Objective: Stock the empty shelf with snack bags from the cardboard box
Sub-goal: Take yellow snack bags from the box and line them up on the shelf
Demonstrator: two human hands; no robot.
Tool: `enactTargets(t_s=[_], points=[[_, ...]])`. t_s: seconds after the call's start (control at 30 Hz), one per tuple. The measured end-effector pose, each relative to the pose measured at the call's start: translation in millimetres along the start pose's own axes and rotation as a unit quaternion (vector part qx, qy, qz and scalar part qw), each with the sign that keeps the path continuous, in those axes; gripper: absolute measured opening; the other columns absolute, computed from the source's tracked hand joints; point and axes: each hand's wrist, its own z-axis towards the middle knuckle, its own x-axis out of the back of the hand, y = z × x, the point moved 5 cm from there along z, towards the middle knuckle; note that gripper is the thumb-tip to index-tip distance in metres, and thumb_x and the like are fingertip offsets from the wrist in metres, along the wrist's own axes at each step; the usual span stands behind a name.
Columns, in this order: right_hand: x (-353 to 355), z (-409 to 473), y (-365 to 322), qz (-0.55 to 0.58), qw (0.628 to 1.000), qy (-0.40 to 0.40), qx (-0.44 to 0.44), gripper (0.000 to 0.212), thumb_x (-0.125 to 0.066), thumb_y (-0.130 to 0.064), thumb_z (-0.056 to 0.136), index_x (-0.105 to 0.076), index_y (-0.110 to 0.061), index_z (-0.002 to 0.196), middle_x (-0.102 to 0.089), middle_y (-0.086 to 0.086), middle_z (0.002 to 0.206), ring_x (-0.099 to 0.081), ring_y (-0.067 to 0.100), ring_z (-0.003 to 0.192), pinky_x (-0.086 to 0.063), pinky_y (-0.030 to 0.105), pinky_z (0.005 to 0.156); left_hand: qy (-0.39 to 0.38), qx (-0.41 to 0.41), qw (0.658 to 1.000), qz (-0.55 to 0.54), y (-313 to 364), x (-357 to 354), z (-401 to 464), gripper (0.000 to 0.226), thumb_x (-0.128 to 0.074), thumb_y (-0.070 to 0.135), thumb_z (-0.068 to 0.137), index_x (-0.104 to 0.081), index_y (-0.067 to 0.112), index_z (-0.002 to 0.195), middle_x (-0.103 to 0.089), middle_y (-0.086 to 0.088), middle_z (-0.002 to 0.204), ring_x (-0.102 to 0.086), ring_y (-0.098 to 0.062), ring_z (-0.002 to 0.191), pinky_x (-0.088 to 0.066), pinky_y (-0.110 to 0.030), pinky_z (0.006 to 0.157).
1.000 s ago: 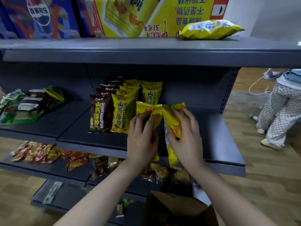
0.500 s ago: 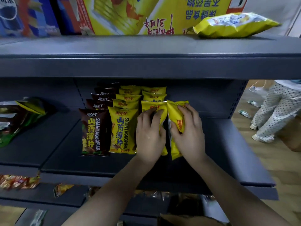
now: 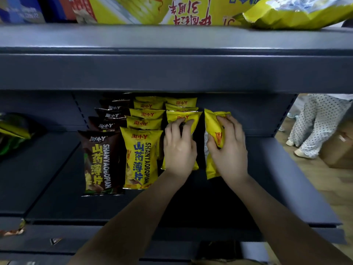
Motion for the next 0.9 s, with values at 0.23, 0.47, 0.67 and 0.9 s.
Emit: enactTargets(t_s=[0.23,0.47,0.67,0.9], points=[[-4,3,1,0.008,1.000,0.011,-0.008,0.053,-0.055,-0.034,0.085,-0.046,-0.021,0.135,-0.038,0.000,0.143,-0.039,0.021,0.131,-0.046,0.038,0.087,-0.026,0.002,1.000,0.016,-7,-23,0,0.045,-0.044,0.014,0.081,-0.050,0.015,0.126,-0.049,-0.014,0.130,-0.042,-0.031,0.120,-0.042,-0.044,0.095],[-3,3,3,0.016,1.000,0.019,-0.017,0.052,-0.061,-0.026,0.085,-0.047,-0.022,0.135,-0.038,-0.001,0.143,-0.038,0.019,0.132,-0.045,0.036,0.089,-0.036,-0.014,0.994,0.101,-12,-37,-6,0.043,-0.050,0.022,0.086,-0.046,0.019,0.128,-0.050,-0.012,0.135,-0.046,-0.029,0.123,-0.045,-0.046,0.091],[0,-4,7,0.023,0.999,0.022,-0.026,0.052,-0.061,-0.027,0.085,-0.046,-0.023,0.134,-0.038,-0.002,0.143,-0.037,0.018,0.132,-0.043,0.036,0.091,-0.036,0.021,0.994,0.103,-10,-39,-10,0.046,-0.056,0.027,0.086,-0.046,0.023,0.131,-0.051,-0.009,0.136,-0.045,-0.026,0.124,-0.043,-0.045,0.091],[-4,-13,6,0.061,0.997,0.022,-0.038,0.051,-0.062,-0.023,0.084,-0.047,-0.019,0.133,-0.038,0.001,0.142,-0.039,0.020,0.132,-0.042,0.038,0.095,-0.092,0.043,0.995,0.017,-15,-18,-17,0.054,-0.035,0.035,0.095,-0.033,0.017,0.145,-0.033,-0.012,0.148,-0.035,-0.029,0.133,-0.039,-0.047,0.099]])
